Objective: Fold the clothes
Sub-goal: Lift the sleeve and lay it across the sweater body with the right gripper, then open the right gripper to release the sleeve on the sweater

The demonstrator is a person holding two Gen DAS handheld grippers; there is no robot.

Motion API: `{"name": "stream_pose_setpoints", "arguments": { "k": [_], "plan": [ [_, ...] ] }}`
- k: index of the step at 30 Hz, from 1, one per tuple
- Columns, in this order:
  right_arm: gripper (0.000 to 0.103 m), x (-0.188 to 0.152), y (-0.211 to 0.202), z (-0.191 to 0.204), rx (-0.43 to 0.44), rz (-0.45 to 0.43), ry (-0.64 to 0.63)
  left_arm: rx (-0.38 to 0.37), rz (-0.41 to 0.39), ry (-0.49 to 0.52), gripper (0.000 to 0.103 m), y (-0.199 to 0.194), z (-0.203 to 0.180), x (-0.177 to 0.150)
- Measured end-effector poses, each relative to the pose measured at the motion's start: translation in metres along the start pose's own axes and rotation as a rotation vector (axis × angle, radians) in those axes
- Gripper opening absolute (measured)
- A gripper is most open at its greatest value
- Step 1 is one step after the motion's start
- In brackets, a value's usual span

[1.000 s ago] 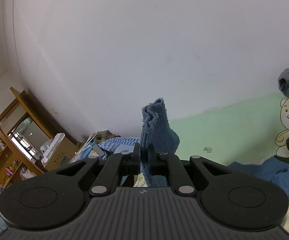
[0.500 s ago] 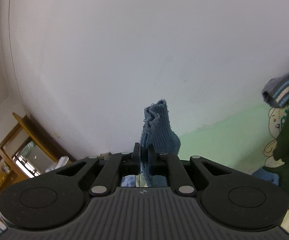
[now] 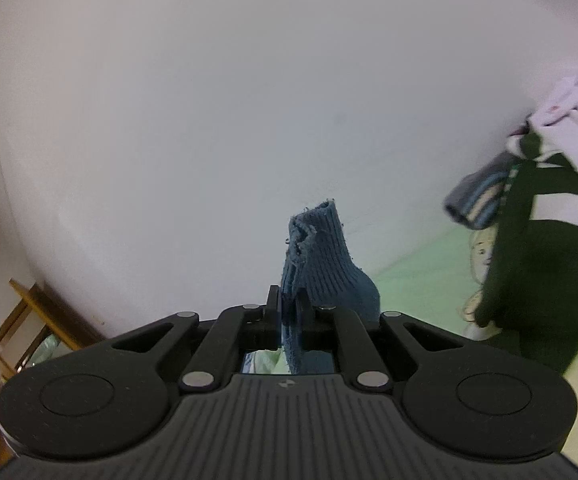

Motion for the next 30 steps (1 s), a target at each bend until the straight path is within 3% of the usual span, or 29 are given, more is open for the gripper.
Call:
{"name": "stream_pose_setpoints", "arguments": {
  "k": [11,26,30],
  "plan": [
    [0.006,0.01,-0.046,-0.057,-0.037,-0.102,0.068,-0.038,0.011,0.052,0.003,0.004,-0.023,-0.004],
    [0.007,-0.025,-0.066,-0.173,-0.255,-0.088,0.177,-0.109,0.072,0.121,0.003,0.023,-0.061,-0.01],
    [0.007,-0.031,-0.077,-0.201,-0.324,-0.103,0.217,-0.069,0.046,0.156,0.013,0.015,-0.06,-0.008]
  ]
}}
Point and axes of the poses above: each gripper's, at about its wrist camera, not at the fingertips, and y roughly the way its jaws point, z to its left, x to its top, the point moved 9 cm from there along y, roughly the way its jaws point, and after that the axes turned 5 degrees about z, right-handed, at the moved point
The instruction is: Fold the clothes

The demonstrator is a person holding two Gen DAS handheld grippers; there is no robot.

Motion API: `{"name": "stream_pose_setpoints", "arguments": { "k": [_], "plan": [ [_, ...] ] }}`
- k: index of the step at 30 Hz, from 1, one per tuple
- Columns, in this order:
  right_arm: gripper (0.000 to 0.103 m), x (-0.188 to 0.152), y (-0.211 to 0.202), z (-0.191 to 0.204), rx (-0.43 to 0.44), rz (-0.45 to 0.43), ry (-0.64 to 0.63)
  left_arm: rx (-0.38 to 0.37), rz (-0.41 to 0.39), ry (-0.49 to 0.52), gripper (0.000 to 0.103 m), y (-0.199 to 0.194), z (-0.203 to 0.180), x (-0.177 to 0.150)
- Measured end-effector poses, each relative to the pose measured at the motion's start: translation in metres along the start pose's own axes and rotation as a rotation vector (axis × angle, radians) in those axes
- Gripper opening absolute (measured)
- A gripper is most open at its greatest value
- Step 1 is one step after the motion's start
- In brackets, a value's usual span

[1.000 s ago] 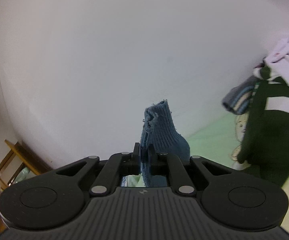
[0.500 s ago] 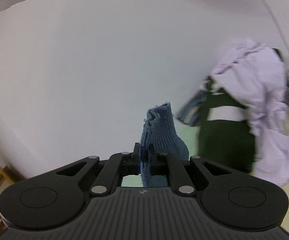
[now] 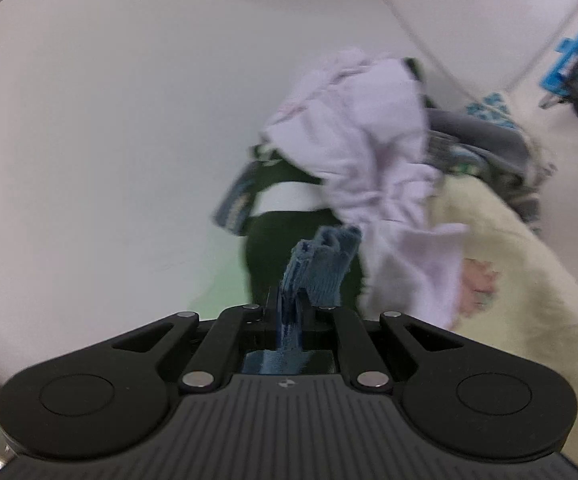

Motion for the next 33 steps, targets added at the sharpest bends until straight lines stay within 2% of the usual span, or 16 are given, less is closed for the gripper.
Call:
{"name": "stream_pose_setpoints", "arguments": {
  "k": [2,5,6,8,9,12,13,15,18,20,22,26,27,30,33],
  "plan": [
    [0.006,-0.004,0.001,-0.014,-0.032,0.009,0.008,0.045,-0.013,0.033,0.018,-0.007,0.002,-0.001],
    [0.007,-0.018,0.007,-0.028,-0.131,0.052,-0.067,0.091,-0.014,0.09,0.022,-0.015,0.003,-0.007],
    [0.007,-0.026,0.008,-0.029,-0.189,0.067,-0.127,0.09,-0.006,0.095,0.022,-0.017,0.005,-0.01],
    [0.016,-0.039,0.01,-0.032,-0.306,0.095,-0.25,0.086,0.018,0.105,0.022,-0.019,0.007,-0.02],
    [0.02,-0.044,0.007,-0.028,-0.369,0.081,-0.331,0.088,0.026,0.113,0.024,-0.02,0.007,-0.025],
    [0.031,-0.062,-0.003,-0.008,-0.465,0.017,-0.541,0.098,0.032,0.13,0.032,-0.026,0.01,-0.034],
    [0.033,-0.072,-0.007,0.006,-0.45,0.004,-0.61,0.097,0.03,0.131,0.036,-0.028,0.01,-0.036],
    [0.036,-0.094,-0.013,0.033,-0.388,0.001,-0.726,0.096,0.03,0.12,0.038,-0.026,0.012,-0.036],
    [0.041,-0.148,-0.011,0.07,-0.198,0.141,-0.842,0.094,0.053,0.126,0.036,-0.018,0.01,-0.038],
    [0.041,-0.186,-0.008,0.086,-0.107,0.252,-0.883,0.096,0.063,0.142,0.034,-0.015,0.006,-0.04],
    [0.041,-0.215,-0.01,0.096,-0.04,0.327,-0.881,0.097,0.062,0.133,0.034,-0.015,0.006,-0.041],
    [0.04,-0.279,-0.024,0.109,0.189,0.626,-0.761,0.104,0.067,0.101,0.034,-0.012,0.006,-0.044],
    [0.038,-0.295,-0.028,0.111,0.234,0.695,-0.743,0.107,0.065,0.097,0.031,-0.011,0.005,-0.043],
    [0.037,-0.327,-0.034,0.116,0.253,0.765,-0.78,0.084,0.061,0.086,0.008,-0.013,0.002,-0.04],
    [0.038,-0.35,-0.035,0.119,0.276,0.828,-0.75,0.069,0.065,0.078,0.007,-0.013,0.001,-0.039]
  ]
}}
Point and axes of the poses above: each gripper's, at about its wrist camera, not at the fingertips, and y roughly the way its jaws point, z to its left, x to its top, the point moved 9 cm from there along y, roughly the way its jaws point, and after that the axes turned 5 degrees about z, right-handed, at the moved point
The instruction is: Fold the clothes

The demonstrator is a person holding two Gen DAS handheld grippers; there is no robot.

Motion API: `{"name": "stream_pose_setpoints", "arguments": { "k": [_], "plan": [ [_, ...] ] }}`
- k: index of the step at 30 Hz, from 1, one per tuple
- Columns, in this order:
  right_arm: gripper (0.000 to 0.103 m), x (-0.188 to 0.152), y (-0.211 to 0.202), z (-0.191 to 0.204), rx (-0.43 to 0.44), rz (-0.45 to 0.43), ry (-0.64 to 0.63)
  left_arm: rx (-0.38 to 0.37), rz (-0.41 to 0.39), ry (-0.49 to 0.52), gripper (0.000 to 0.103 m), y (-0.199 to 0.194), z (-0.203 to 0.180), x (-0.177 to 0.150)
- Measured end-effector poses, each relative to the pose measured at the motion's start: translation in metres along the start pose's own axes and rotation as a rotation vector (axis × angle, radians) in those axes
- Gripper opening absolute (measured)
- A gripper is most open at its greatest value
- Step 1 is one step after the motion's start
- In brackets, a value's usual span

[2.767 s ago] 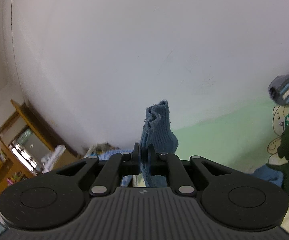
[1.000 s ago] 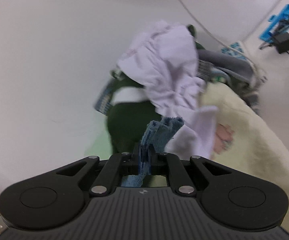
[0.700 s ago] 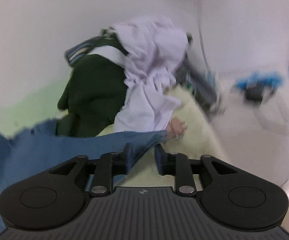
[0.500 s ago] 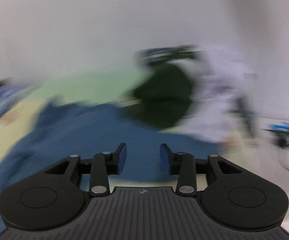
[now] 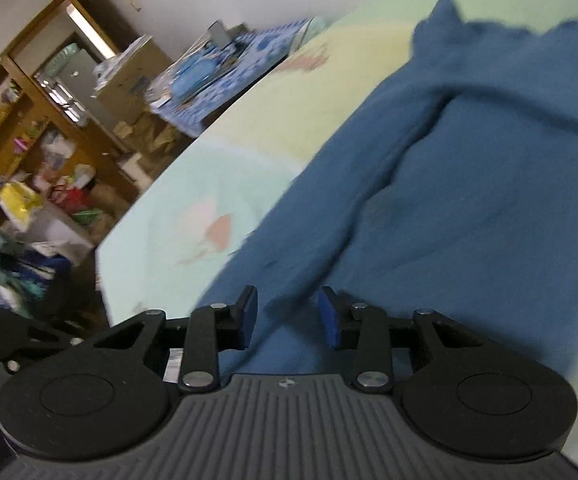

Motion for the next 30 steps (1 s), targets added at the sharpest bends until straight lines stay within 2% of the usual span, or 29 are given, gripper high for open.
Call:
{"name": "stream_pose_setpoints", "arguments": {
  "k": [3,5,6,7,9,14,17,20,23,24,27,30],
  "plan": [
    [0.041,-0.002,0.003,0.008,0.02,-0.016,0.019,-0.003,0.002,-0.008,0.007,0.002,0.0,0.0],
    [0.016,-0.001,0.004,0.008,0.029,-0.018,0.042,-0.005,0.0,-0.01,0.006,0.001,-0.001,0.002],
    [0.011,-0.001,0.003,0.008,0.031,-0.017,0.051,-0.007,-0.002,-0.012,0.006,0.001,-0.001,0.003],
    [0.01,-0.002,0.002,0.008,0.033,-0.017,0.061,-0.012,-0.004,-0.017,0.006,-0.001,-0.001,0.003],
    [0.01,0.0,-0.008,0.009,0.046,-0.035,0.078,-0.03,-0.015,-0.028,0.006,-0.006,0.002,0.006],
    [0.01,-0.001,-0.03,0.009,-0.013,-0.072,0.035,-0.084,-0.04,-0.028,0.006,-0.013,-0.007,0.011],
    [0.01,-0.008,-0.017,0.001,-0.082,-0.045,0.019,-0.103,-0.022,-0.009,0.006,-0.003,-0.013,0.011],
    [0.01,-0.012,-0.013,-0.002,-0.105,-0.06,0.011,-0.117,-0.011,0.009,0.01,0.001,-0.017,0.01],
    [0.023,-0.009,-0.02,0.004,-0.123,-0.081,-0.022,-0.134,-0.01,0.01,0.013,-0.002,-0.016,0.007],
    [0.026,-0.009,-0.024,0.008,-0.107,-0.093,-0.028,-0.14,-0.008,0.008,0.015,-0.001,-0.016,0.006],
    [0.026,-0.009,-0.031,0.019,-0.035,-0.068,-0.053,-0.156,-0.005,-0.001,0.018,0.003,-0.016,0.006],
    [0.03,-0.019,-0.018,0.018,-0.03,0.0,0.004,-0.166,-0.005,-0.01,0.018,0.003,-0.017,0.007]
  ]
}}
Point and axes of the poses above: each gripper's, at about its wrist camera, not at the fingertips, and y roughly the way its jaws point, z to its left, x to its top, the point moved 9 cm from there along y, roughly the way its jaws point, and after that the axes turned 5 degrees about z, right-handed, at the moved point
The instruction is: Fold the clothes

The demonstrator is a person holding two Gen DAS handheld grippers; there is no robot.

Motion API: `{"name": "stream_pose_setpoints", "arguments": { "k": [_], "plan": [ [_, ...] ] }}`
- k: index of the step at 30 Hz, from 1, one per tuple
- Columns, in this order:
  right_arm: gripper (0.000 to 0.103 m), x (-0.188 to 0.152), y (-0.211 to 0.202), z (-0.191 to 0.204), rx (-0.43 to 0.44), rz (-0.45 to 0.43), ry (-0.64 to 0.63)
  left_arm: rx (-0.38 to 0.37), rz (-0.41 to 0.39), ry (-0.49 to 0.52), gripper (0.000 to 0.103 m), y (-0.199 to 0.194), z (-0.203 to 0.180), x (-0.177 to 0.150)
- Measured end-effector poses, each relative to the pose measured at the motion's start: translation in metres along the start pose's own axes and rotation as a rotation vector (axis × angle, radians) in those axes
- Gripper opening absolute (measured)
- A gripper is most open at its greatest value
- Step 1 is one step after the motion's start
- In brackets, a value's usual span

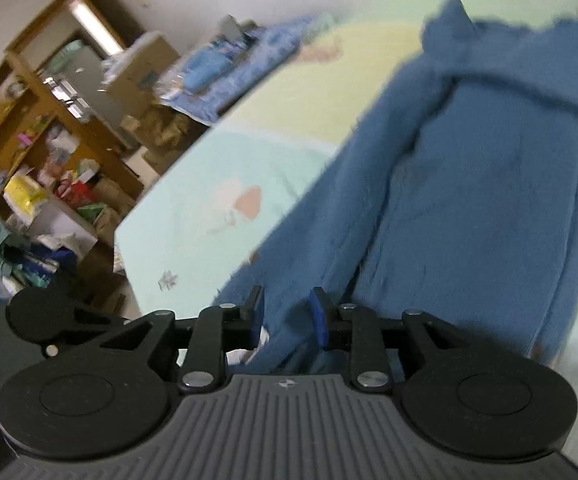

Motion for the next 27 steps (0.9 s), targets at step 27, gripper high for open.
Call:
{"name": "stream_pose_setpoints", "arguments": {
  "k": [27],
  "plan": [
    [0.014,0.034,-0.008,-0.027,-0.123,-0.113,0.215,-0.096,-0.02,0.237,0.014,0.007,0.039,0.035]
  ]
}}
Point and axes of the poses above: each gripper's, at about its wrist camera, not at the fingertips, and y roughly the way its jaws point, z to its left, x to its top, the point moved 9 cm from there along y, roughly the way its jaws point, and after that the axes turned 5 degrees about z, right-handed, at the moved point
